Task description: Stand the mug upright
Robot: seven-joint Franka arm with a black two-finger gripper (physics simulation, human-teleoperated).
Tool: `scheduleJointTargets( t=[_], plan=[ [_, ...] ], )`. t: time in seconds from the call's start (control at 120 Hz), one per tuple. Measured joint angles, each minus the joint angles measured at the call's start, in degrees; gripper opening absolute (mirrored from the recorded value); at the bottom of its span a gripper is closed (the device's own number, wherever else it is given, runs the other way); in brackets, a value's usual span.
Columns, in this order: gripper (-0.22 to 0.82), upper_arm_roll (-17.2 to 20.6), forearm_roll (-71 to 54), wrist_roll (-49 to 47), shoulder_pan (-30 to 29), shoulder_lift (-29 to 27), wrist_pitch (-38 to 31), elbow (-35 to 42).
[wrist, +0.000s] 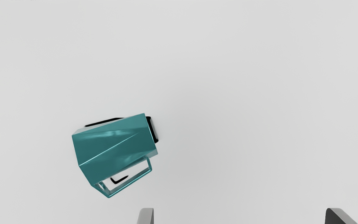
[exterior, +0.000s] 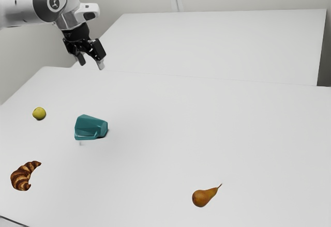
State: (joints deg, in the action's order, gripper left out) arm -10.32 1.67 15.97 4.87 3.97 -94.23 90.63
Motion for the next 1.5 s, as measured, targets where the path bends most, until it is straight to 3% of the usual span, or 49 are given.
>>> scheduleJointTargets(
  t=[0.167, 0.367, 0.65, 0.95, 1.275, 1.5],
  plan=[
    [0.60, -0.25, 4.90, 1.19, -1.16, 0.70, 0.33, 0.61],
    [0.60, -0.30, 18.30, 2.26, -12.50, 2.40, 2.56, 5.54],
    [0.60, 0.52, 33.42, 5.37, -24.26, 12.64, 6.07, 6.97],
    [0.60, 4.12, 38.06, 11.23, -34.22, 19.33, 7.13, 4.82],
    [0.60, 4.09, 40.35, 16.38, -37.46, 27.86, 7.05, 1.26],
    [0.60, 4.15, 42.69, 19.03, -36.77, 28.21, 6.25, 4.54]
  ],
)
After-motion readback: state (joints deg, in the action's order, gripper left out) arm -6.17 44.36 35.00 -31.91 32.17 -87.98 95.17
